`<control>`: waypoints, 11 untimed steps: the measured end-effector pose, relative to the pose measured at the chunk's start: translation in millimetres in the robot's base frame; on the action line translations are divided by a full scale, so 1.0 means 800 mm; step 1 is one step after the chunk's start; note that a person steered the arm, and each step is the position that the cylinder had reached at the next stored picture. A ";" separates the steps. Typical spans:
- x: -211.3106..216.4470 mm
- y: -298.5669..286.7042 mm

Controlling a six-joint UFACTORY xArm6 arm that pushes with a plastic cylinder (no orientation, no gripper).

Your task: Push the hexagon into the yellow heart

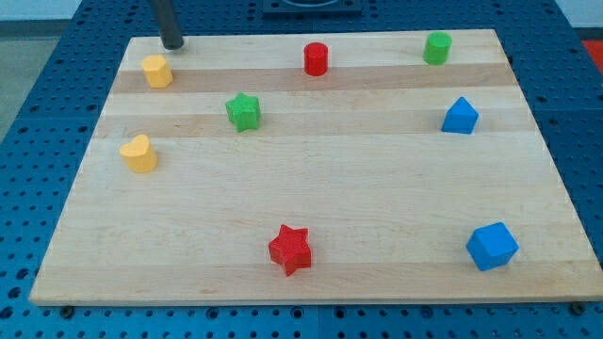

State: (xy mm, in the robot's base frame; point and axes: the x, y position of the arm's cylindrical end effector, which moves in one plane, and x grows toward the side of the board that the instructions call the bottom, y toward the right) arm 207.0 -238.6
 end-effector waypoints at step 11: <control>0.073 0.023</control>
State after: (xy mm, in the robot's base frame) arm 265.1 -220.4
